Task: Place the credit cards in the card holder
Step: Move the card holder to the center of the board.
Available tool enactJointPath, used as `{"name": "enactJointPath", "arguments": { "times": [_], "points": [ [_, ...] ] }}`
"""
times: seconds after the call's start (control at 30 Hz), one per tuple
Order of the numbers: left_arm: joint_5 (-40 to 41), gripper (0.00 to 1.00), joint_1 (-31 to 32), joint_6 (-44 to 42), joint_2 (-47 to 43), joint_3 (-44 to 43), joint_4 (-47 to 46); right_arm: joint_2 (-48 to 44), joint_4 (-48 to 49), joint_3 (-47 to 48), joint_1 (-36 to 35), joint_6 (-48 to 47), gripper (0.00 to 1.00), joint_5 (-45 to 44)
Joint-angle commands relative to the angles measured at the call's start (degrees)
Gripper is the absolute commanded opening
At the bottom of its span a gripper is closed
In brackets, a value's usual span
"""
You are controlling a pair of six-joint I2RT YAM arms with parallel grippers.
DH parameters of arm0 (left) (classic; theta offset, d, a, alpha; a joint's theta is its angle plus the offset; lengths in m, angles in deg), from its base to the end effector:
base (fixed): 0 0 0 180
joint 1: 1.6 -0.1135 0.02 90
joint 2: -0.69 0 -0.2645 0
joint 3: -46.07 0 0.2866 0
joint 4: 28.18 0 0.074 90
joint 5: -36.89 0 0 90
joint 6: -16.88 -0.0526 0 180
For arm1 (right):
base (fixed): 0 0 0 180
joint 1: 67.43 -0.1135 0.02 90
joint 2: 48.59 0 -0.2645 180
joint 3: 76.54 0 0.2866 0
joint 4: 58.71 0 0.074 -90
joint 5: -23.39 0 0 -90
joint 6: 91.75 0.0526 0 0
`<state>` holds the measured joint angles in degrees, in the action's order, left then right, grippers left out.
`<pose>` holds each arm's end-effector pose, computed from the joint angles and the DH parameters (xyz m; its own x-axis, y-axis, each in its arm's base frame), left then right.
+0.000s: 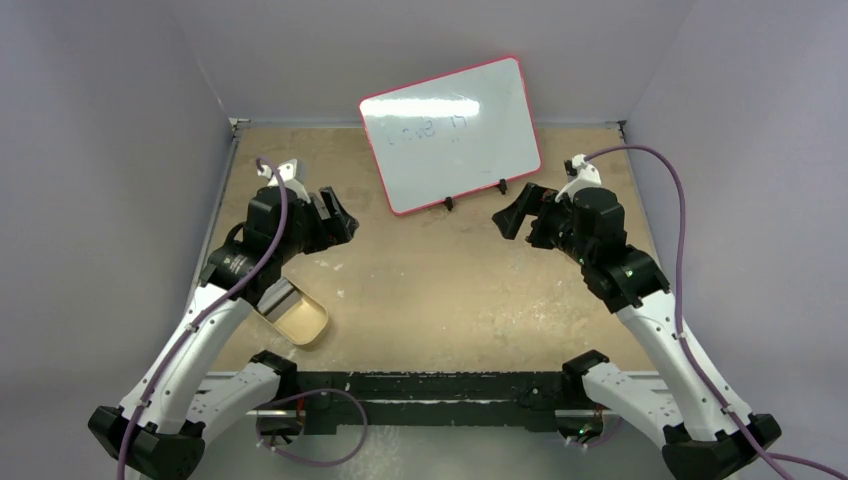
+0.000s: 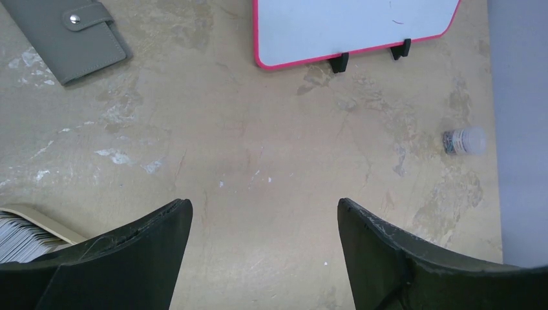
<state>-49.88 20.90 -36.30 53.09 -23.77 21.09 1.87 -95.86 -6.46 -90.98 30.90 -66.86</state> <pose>0.2224 -0.0889 0.3422 -0.5925 -0.4022 -0.6979 -0.0216 0.8740 -0.4854 0.2222 0.0966 0.3756 -0.4460 0.3941 -0.8036 -0.1842 0.8382 0.5133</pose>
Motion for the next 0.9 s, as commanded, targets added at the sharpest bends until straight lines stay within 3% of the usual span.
{"name": "enactJointPath", "arguments": {
  "times": [0.0, 0.2, 0.5, 0.7, 0.87],
  "points": [
    [0.23, 0.82, -0.48, -0.61, -0.9, -1.85, -2.14, -0.88, 1.63, 0.53, 0.23, 0.8, 0.99, 0.32],
    [2.54, 0.81, -0.48, -1.32, -1.36, -1.54, -3.4, -0.55, 2.36, 0.22, 0.25, 1.21, 0.99, 1.21],
    [20.48, 0.7, -1.32, 1.05, 8.17, -6.15, 0.96, -0.23, 3.14, 0.46, 0.24, 1.11, 0.99, 1.44],
    [16.3, 0.52, -13.53, 3.1, 17.77, -8.41, -2.57, -1.5, 5.08, -0.39, 0.23, -0.04, 0.99, 0.88],
    [17.74, 0.44, -17.03, 3.99, 26.51, -9.2, -7.25, -2.23, 5.16, 0.7, 0.21, -0.75, 0.99, 2.3]
  ]
}}
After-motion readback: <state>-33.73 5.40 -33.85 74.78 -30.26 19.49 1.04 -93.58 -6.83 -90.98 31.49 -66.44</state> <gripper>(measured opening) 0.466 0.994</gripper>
